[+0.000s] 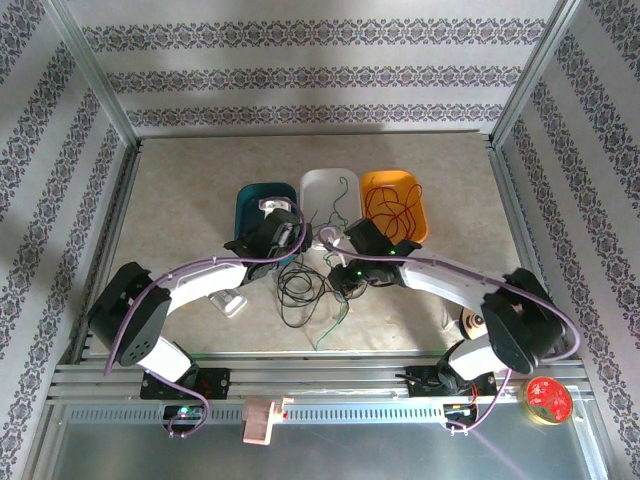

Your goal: Untangle the cables

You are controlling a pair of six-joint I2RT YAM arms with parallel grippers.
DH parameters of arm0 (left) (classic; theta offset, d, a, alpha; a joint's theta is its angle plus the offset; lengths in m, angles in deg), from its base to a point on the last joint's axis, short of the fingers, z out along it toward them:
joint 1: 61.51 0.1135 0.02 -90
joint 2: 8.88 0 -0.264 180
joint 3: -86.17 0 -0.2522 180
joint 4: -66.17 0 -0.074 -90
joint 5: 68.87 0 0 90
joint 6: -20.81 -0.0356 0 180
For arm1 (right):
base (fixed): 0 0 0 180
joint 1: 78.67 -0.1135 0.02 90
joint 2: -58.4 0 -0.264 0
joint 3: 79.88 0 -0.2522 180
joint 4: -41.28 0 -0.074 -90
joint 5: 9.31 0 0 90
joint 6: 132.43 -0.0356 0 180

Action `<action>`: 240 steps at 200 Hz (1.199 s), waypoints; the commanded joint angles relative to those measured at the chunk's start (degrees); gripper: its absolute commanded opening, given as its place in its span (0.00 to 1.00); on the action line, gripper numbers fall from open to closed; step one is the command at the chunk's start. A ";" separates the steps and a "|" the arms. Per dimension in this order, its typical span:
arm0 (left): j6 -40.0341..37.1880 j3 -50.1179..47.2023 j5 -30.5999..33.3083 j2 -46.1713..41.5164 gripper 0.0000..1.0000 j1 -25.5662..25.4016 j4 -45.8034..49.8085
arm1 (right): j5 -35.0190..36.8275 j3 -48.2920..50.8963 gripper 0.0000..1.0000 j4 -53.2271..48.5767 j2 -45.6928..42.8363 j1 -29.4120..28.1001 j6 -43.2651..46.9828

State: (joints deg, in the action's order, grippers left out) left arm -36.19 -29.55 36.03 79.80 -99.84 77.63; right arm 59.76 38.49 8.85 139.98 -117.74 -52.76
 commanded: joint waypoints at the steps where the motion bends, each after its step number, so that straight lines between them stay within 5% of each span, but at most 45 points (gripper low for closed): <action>1: -2.06 2.48 -3.99 1.77 0.81 -1.14 -0.46 | 0.27 1.23 0.01 -0.35 -6.58 2.11 -1.04; 48: -4.75 4.71 -9.52 5.02 0.81 -2.10 -3.22 | 0.01 3.10 0.01 -2.79 -14.58 7.07 -2.33; 80: -7.45 5.08 -14.95 5.53 0.81 -2.37 -5.17 | 8.38 3.05 0.00 -4.27 -17.64 9.03 -2.51; 126: -10.78 3.40 -24.98 4.68 0.81 -2.54 -8.93 | -12.47 5.07 0.00 2.37 -19.80 18.21 -10.21; 170: -13.02 2.49 -38.22 4.92 0.80 -2.55 -14.82 | -16.02 5.54 0.00 0.69 -20.00 19.51 -10.89; 202: -14.08 5.89 -39.91 9.02 0.79 -2.58 -14.92 | -17.12 6.43 0.00 0.23 -21.74 19.56 -11.64; 240: -13.19 12.00 -45.32 15.58 0.64 -2.55 -16.61 | -16.47 7.58 0.00 -0.40 -23.92 19.63 -12.34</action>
State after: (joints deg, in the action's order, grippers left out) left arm -48.72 -21.59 -3.88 92.41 -101.65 64.69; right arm 44.61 45.22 8.78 117.77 -98.64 -63.88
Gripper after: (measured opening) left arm 0.674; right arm 0.061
